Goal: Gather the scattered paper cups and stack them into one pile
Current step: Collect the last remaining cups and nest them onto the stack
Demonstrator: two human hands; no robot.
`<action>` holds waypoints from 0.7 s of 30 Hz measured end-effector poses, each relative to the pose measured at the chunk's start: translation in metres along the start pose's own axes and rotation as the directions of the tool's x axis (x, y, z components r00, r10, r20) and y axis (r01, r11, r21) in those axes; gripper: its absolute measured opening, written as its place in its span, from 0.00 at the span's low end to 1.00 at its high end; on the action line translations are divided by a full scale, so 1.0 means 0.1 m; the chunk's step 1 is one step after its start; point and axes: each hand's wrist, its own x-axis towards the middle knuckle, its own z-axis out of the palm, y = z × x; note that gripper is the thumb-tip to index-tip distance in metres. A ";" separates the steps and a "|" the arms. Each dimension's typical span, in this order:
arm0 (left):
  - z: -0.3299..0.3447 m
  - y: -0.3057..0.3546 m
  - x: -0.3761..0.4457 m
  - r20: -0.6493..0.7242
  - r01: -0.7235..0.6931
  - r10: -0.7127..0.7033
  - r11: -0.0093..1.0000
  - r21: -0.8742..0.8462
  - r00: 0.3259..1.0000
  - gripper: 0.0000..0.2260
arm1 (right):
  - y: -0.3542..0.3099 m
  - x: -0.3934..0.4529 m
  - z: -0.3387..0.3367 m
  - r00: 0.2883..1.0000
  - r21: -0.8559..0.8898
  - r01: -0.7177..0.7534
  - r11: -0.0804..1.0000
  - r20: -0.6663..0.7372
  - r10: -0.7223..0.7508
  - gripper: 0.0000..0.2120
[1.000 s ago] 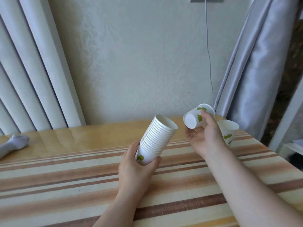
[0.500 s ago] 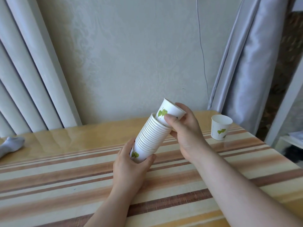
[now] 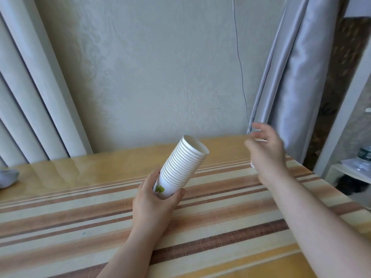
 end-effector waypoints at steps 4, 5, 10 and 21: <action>-0.01 0.02 0.00 0.018 0.009 -0.009 1.000 0.002 1.000 0.33 | 0.45 0.28 -0.54 0.981 -0.433 -0.007 0.901 -0.178 -0.078 0.30; 0.00 0.02 -0.01 0.021 0.008 -0.008 1.000 0.011 1.000 0.33 | 0.56 0.32 -0.61 0.987 -0.481 -0.059 0.875 -0.160 -0.021 0.32; 0.00 0.06 -0.01 0.013 0.006 -0.006 1.000 0.026 1.000 0.33 | 0.79 0.38 -0.60 0.997 -0.508 -0.032 0.861 0.044 0.063 0.31; 0.00 0.08 -0.02 0.017 0.002 -0.002 0.999 0.038 1.000 0.33 | 0.68 0.22 -0.41 0.941 -0.624 0.187 0.758 0.336 0.044 0.44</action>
